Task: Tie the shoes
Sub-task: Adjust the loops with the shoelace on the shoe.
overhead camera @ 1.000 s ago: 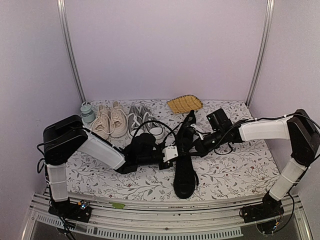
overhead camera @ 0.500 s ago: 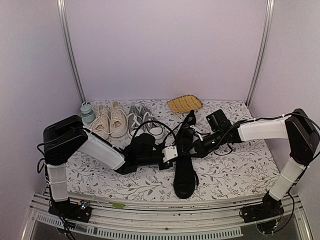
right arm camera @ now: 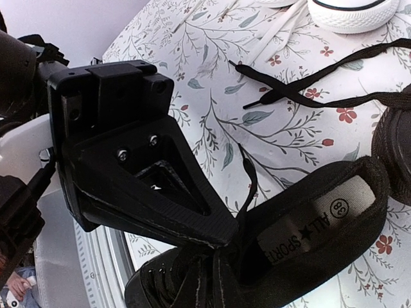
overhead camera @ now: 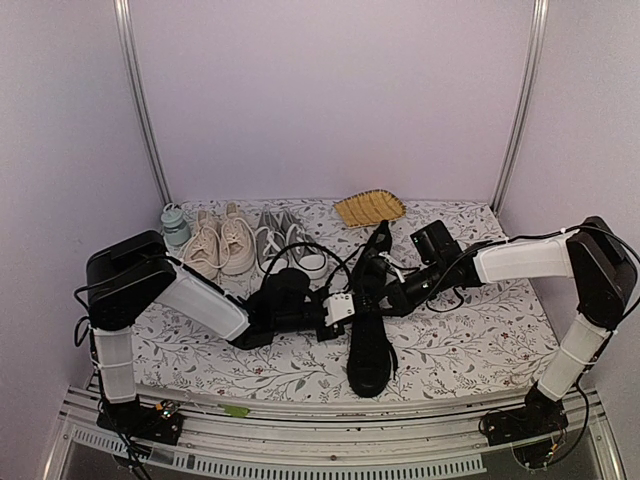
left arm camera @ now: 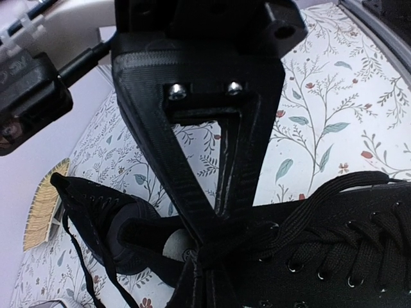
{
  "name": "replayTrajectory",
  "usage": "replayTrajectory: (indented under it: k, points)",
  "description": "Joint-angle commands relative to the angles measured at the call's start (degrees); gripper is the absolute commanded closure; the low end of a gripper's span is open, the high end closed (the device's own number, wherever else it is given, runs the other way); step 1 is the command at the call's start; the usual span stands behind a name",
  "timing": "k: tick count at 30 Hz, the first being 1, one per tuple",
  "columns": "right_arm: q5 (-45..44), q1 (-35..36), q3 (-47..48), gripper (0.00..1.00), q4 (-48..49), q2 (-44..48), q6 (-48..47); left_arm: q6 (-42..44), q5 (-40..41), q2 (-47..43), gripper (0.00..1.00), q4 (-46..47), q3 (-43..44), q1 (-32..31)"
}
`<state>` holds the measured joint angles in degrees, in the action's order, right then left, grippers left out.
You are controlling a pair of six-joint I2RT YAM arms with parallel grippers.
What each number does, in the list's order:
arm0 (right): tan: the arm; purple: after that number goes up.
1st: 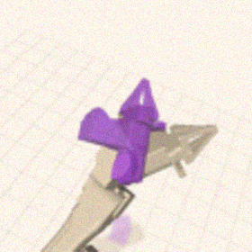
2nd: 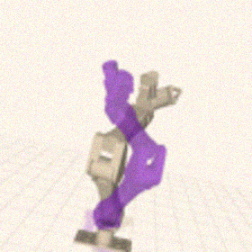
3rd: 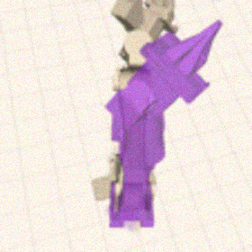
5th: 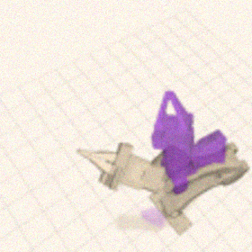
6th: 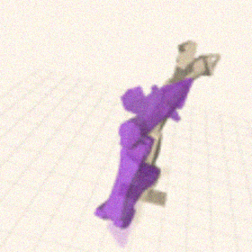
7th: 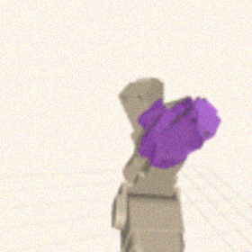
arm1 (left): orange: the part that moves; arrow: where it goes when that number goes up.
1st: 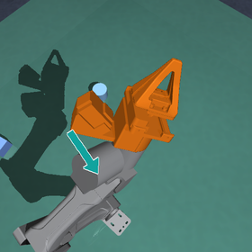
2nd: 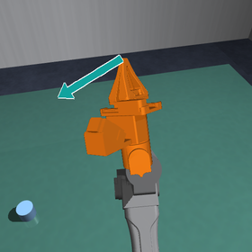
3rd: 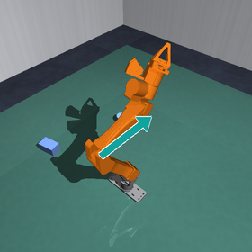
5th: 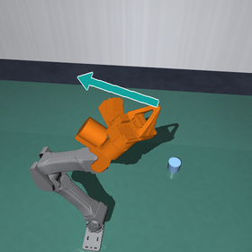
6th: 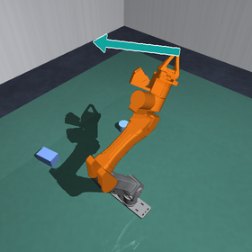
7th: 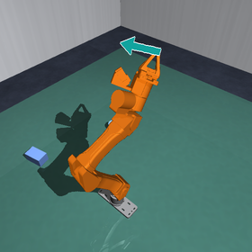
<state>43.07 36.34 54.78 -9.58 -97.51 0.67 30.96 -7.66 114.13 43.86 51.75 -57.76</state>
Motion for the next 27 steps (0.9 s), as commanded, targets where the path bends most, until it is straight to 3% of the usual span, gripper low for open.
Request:
replayTrajectory:
  k: [1, 10, 18, 27]
  points:
    - [-1.6, 0.6, -0.5, 0.95, -1.5, -0.2, -0.1, -0.9, 1.4, 0.4, 1.0, 2.7, -0.4, 0.0]
    - [4.1, 0.7, -0.9, 0.88, 1.3, -1.3, -1.1, -1.7, 0.9, 0.4, 1.0, 3.6, -0.9, 0.1]
    - [2.8, 0.7, 0.2, 0.82, 2.6, -3.7, -1.0, -1.9, -1.2, 0.7, 1.0, 3.0, -0.4, 0.8]
    - [-2.0, 0.9, 0.5, 0.82, 3.8, -3.3, 1.4, -4.3, -3.0, 1.6, 1.0, 3.8, 0.4, 0.9]
